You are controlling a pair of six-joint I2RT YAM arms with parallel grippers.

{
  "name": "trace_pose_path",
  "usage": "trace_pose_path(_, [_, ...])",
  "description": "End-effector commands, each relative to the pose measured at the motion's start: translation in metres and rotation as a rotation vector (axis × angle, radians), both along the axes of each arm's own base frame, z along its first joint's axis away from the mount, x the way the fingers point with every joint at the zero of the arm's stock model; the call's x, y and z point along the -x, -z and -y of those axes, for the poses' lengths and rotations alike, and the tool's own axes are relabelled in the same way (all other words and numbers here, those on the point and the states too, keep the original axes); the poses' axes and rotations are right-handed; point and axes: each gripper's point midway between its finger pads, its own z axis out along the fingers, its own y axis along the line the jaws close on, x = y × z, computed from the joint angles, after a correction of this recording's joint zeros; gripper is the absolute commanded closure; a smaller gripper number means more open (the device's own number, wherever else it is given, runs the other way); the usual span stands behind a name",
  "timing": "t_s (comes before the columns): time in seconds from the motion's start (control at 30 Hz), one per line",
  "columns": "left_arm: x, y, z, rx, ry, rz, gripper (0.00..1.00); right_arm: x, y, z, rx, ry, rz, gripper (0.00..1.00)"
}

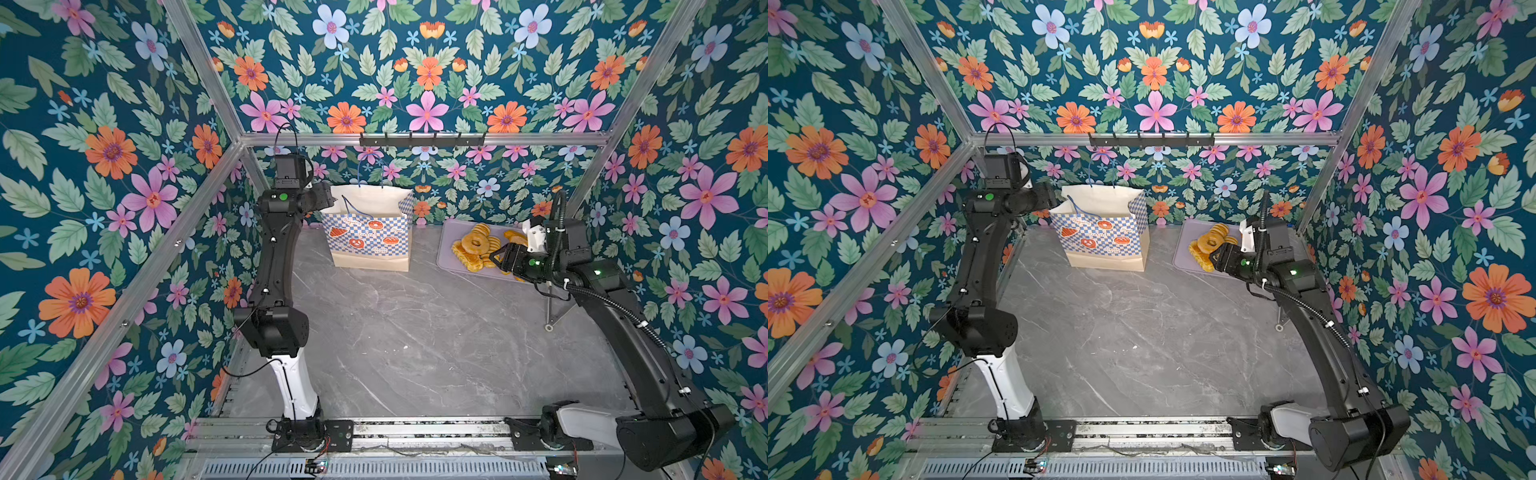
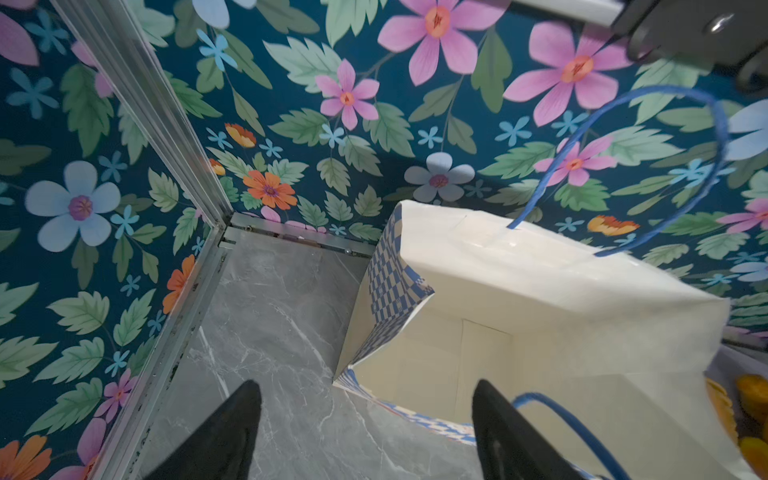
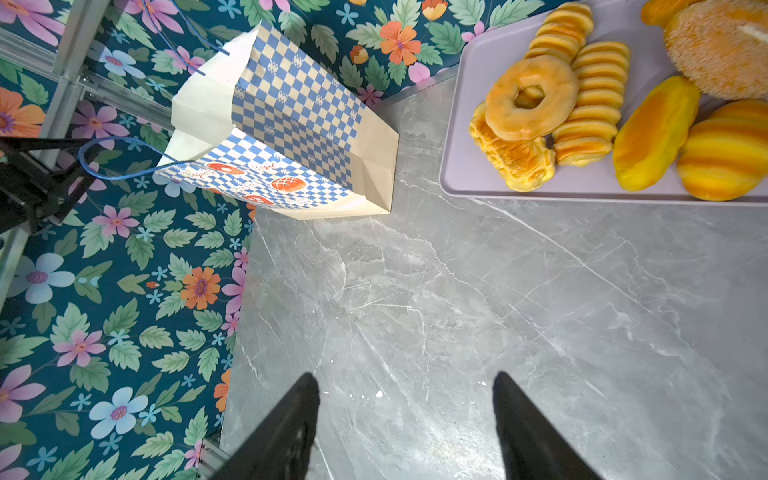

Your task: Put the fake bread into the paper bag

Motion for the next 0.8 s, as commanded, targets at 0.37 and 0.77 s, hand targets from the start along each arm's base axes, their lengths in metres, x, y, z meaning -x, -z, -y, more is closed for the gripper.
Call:
trace_pose_path(0.37, [-0.030,0.057,0.024,-0.083,0.046,-0.080,0.19,0.001,0.034,-0.018,-0.013,-0.030,-0.101,0.33])
trace_pose_path(0.77, [-0.031,0.029,0.019,-0.056,0.031,0.001,0.19,0.001,0.043,-0.020,-0.023,-0.031,-0.123,0.33])
